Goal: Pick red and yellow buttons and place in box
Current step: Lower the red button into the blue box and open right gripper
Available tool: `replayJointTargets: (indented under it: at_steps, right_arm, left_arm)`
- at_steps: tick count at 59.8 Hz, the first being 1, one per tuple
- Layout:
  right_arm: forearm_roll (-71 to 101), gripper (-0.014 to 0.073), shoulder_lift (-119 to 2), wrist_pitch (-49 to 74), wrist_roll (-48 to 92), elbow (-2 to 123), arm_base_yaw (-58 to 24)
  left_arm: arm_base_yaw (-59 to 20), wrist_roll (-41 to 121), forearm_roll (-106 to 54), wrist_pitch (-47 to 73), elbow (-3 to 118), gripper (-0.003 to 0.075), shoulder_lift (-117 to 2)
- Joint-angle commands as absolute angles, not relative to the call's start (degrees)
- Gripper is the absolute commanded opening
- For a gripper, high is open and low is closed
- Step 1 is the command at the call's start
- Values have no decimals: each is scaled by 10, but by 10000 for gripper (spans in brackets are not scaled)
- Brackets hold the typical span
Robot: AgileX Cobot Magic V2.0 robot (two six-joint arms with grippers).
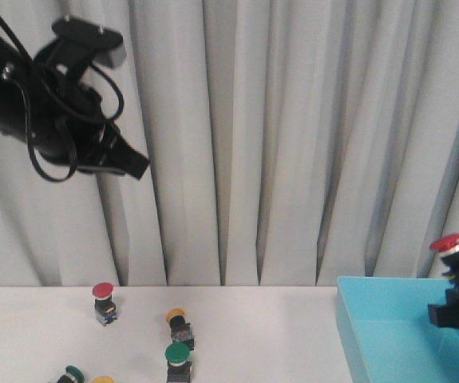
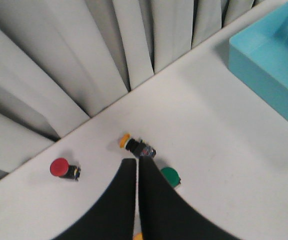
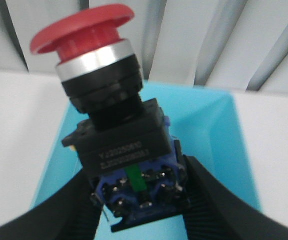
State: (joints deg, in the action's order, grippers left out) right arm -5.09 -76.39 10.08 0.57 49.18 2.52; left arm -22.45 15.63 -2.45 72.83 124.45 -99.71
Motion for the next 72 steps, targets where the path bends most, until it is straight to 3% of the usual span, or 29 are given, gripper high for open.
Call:
replayJointTargets:
  at_steps: [1, 20, 54, 72]
  right_arm:
    - [-42, 30, -785, 64, 5, 511, 29]
    - [-36, 32, -906, 48, 0, 511, 29]
    - [-31, 69, -997, 39, 7, 512, 27]
    - [-31, 162, -1020, 110, 16, 557, 27]
  left_arm:
    - [-225, 147, -19, 716, 1209, -6, -959]
    - [-225, 147, 24, 716, 1117, -6, -949]
    - [-225, 118, 24, 716, 1116, -6, -949]
    - [-225, 113, 24, 716, 1116, -6, -949]
